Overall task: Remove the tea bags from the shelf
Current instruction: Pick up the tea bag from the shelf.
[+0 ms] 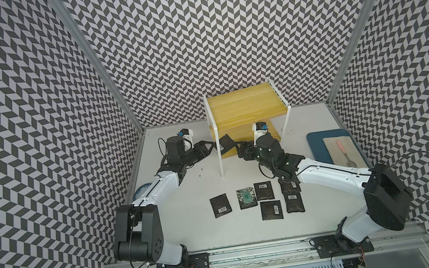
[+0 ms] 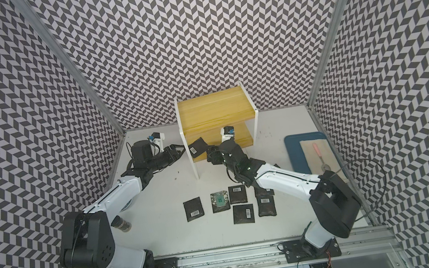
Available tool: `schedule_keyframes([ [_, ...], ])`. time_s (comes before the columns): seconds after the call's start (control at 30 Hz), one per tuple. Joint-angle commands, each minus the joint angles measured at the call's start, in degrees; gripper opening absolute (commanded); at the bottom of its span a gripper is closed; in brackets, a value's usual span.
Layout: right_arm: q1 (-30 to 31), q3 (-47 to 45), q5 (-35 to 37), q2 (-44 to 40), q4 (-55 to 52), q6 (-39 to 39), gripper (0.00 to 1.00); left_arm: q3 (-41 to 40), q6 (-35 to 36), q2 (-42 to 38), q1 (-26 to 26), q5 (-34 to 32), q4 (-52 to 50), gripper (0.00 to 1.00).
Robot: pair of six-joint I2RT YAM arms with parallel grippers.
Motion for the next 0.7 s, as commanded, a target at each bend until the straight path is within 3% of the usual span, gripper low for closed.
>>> schedule_keyframes([
  [0.0, -0.3, -0.3, 0.0, -1.7, 3.7, -0.4, 0.77, 2.2, -0.7, 1.8, 0.4, 1.9, 3.2, 0.59],
  [0.67, -0.4, -0.1, -1.4, -0.6, 3.9, 0.5, 0.76, 3.4, -2.3, 5.5, -0.4, 4.3, 7.1, 0.34],
])
